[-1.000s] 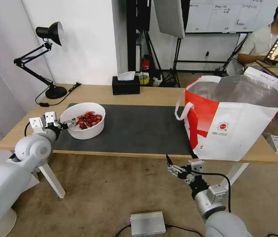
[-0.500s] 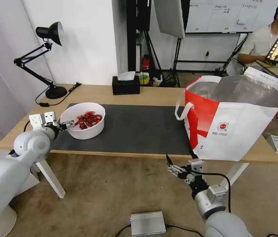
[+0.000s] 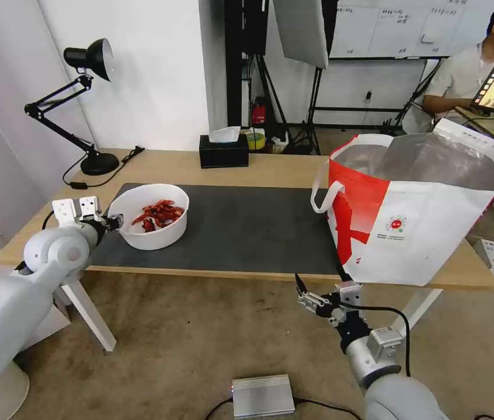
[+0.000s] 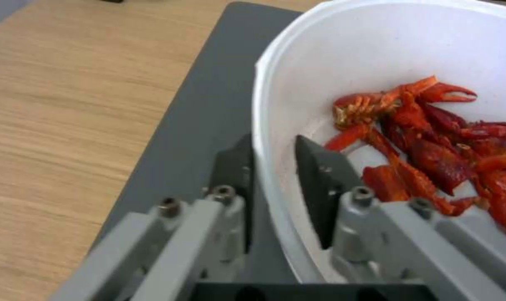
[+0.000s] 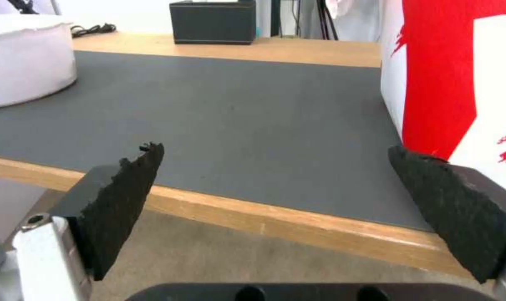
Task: Pick up the trash from the table and place it into the takeout bag.
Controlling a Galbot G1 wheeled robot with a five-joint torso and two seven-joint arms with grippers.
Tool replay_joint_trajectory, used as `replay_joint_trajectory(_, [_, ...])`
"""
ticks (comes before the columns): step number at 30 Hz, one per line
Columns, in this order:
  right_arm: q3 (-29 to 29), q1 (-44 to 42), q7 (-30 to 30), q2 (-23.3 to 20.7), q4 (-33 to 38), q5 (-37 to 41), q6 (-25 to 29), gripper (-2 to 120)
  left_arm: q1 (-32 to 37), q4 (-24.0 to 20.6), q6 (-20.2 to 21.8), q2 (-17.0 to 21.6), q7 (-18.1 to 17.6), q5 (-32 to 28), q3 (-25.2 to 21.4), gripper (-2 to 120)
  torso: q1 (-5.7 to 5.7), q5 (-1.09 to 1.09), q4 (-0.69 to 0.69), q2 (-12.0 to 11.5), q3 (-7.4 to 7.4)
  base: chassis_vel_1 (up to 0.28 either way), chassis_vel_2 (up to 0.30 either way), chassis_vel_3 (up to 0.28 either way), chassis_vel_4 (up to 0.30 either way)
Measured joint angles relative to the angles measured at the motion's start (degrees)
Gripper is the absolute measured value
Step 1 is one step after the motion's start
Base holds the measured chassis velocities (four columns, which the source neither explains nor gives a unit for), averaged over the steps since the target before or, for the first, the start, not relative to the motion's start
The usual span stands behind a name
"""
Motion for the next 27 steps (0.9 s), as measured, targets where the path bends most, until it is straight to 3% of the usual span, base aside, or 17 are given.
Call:
replay_joint_trajectory(5, [0.00,0.00,0.00,0.00,0.00,0.00,0.00,100,-0.02,-0.34,0.00,0.30,-0.07,-0.15,0.00,0,0.00,0.00,0.00,0.00,0.00,0.000,0.000,0.000,0.000])
replay_joint_trajectory(17, [0.00,0.00,0.00,0.00,0.00,0.00,0.00,100,0.38,-2.55,-0.10,0.41,-0.96,-0.87,-0.60,0,0.00,0.00,0.00,0.00,0.00,0.000,0.000,0.000,0.000])
replay_joint_trajectory(27, [0.00,0.00,0.00,0.00,0.00,0.00,0.00,100,-0.61,-7.25,-0.12,1.21,-3.86,-5.46,-0.98,0,0.00,0.00,0.00,0.00,0.00,0.000,0.000,0.000,0.000])
